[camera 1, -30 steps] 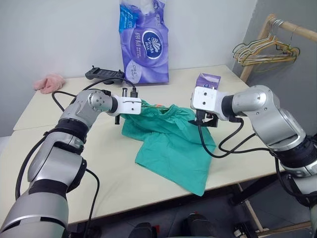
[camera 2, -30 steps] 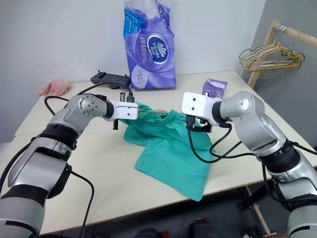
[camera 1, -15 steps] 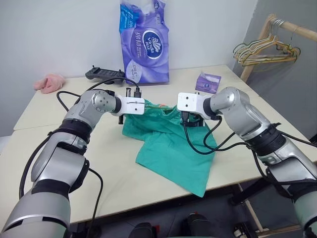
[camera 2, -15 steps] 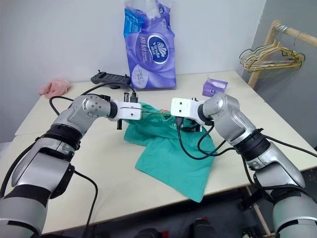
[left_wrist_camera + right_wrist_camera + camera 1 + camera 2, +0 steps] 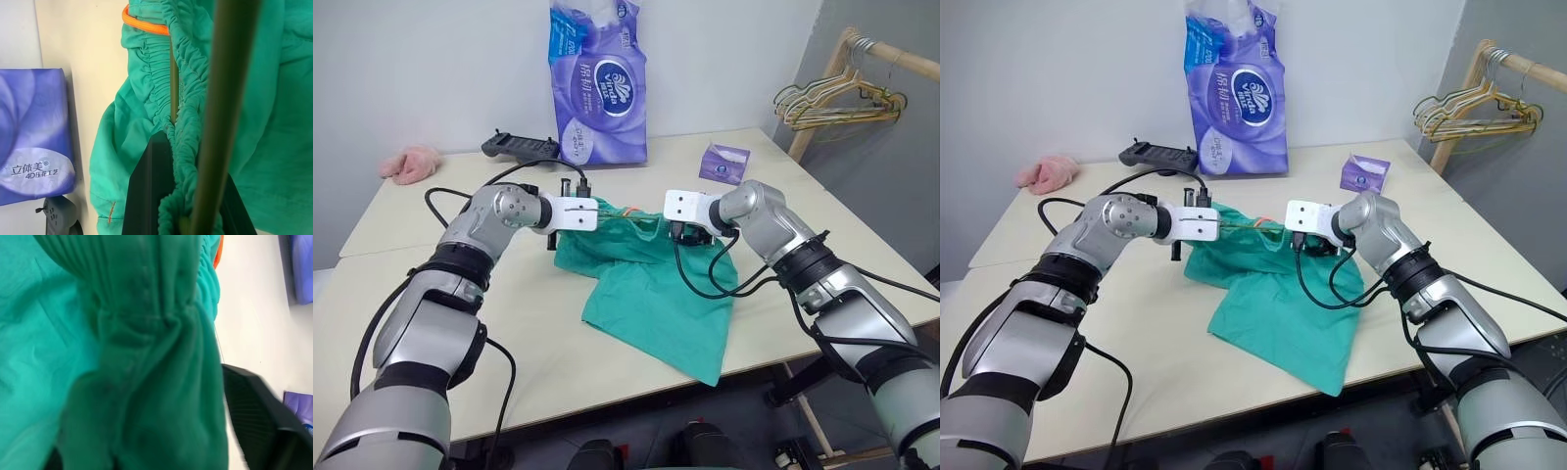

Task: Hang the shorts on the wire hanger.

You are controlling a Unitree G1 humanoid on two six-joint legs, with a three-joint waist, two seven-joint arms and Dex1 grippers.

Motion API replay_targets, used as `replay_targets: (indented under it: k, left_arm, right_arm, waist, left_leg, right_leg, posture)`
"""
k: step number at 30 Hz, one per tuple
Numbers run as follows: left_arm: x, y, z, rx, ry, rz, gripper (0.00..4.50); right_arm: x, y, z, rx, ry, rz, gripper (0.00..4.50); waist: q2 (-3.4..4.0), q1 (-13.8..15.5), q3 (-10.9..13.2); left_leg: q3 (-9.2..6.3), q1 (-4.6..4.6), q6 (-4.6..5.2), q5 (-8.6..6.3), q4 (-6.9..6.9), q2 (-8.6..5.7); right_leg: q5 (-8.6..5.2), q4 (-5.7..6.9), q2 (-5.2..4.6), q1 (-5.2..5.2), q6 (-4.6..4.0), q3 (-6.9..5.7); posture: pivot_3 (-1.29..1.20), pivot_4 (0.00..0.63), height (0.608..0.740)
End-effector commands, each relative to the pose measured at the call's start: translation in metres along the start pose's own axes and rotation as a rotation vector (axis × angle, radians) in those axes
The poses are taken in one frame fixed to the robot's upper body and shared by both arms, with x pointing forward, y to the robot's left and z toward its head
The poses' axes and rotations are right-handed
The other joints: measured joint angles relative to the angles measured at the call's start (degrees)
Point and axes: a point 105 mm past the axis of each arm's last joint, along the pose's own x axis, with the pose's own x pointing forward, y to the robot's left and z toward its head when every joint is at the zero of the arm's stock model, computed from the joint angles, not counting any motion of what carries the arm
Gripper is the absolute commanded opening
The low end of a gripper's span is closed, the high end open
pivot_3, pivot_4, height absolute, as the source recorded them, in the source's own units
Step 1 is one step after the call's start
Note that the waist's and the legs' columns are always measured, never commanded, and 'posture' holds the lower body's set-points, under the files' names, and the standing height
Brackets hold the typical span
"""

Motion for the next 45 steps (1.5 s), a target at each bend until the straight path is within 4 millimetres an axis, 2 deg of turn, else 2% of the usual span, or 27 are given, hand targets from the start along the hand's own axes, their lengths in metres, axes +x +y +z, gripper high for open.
replay_targets:
  k: [1,3,5,27,31,33,35,38,45]
  left_arm:
    - [-0.008,0.017,0.005,0.016,-0.015,0.069,0.0]
    - [-0.008,0.018,0.006,0.017,-0.015,0.068,0.0]
    - [-0.008,0.018,0.005,0.019,-0.013,0.067,0.0]
    - [-0.01,0.023,0.005,0.031,-0.007,0.073,0.0]
    - [-0.01,0.022,0.005,0.034,-0.006,0.07,0.0]
    - [-0.01,0.022,0.005,0.035,-0.005,0.069,0.0]
    - [-0.01,0.022,0.005,0.036,-0.006,0.069,0.0]
    - [-0.01,0.023,0.006,0.037,-0.008,0.07,0.0]
    - [-0.009,0.022,0.006,0.039,-0.009,0.069,0.0]
  right_arm:
    - [-0.013,-0.018,0.014,-0.049,-0.031,-0.065,1.77]
    - [-0.013,-0.018,0.014,-0.056,-0.03,-0.071,1.39]
    - [-0.013,-0.019,0.015,-0.055,-0.032,-0.074,1.26]
    - [-0.018,-0.024,0.014,-0.024,-0.052,-0.122,1.23]
    - [-0.021,-0.018,0.024,0.024,-0.113,-0.096,1.23]
    - [-0.022,-0.014,0.027,0.039,-0.131,-0.08,1.95]
    - [-0.023,-0.013,0.027,0.032,-0.129,-0.081,2.42]
    - [-0.023,-0.017,0.024,0.046,-0.116,-0.116,3.42]
    - [-0.015,-0.012,0.008,0.0,-0.046,-0.097,3.42]
  waist:
    - [0.0,0.0,0.0]
    - [0.0,-0.01,0.0]
    - [0.0,-0.01,0.0]
    - [0.01,-0.04,0.0]
    - [0.01,-0.04,0.0]
    - [0.01,-0.03,0.0]
    - [0.01,-0.03,0.0]
    - [0.01,-0.03,0.0]
    - [0.01,-0.03,0.0]
  left_leg:
    - [-0.01,0.0,0.0,0.0,0.0,0.0]
    - [-0.01,0.0,0.0,0.0,0.0,0.0]
    - [-0.01,0.0,0.0,0.0,0.0,0.0]
    - [-0.01,0.0,0.01,-0.01,0.0,0.0]
    - [-0.02,0.0,0.02,-0.02,-0.01,0.0]
    - [-0.03,-0.01,0.02,-0.02,0.0,0.0]
    - [-0.03,-0.01,0.02,-0.02,0.0,0.0]
    - [-0.03,-0.01,0.02,-0.02,0.0,0.0]
    - [-0.03,-0.01,0.02,-0.02,0.0,0.0]
  right_leg:
    - [0.0,0.01,0.0,0.0,0.0,-0.01]
    - [0.0,0.01,0.0,0.0,0.0,0.0]
    - [0.0,0.01,0.0,0.0,0.0,0.0]
    - [0.0,0.0,0.0,0.0,0.0,0.0]
    - [0.0,0.0,0.0,-0.01,0.0,-0.01]
    - [0.0,0.0,0.0,0.0,0.0,-0.01]
    - [0.0,0.0,0.0,0.0,0.0,-0.01]
    - [0.0,0.0,0.0,0.0,0.0,-0.01]
    - [0.0,-0.01,0.0,0.0,0.0,-0.01]
  posture:
    - [-0.05,0.0,0.74]
    - [-0.05,0.001,0.74]
    - [-0.05,0.001,0.74]
    - [-0.06,0.013,0.74]
    - [-0.06,0.019,0.74]
    - [-0.06,0.018,0.74]
    - [-0.06,0.018,0.74]
    - [-0.06,0.019,0.74]
    - [-0.06,0.015,0.74]
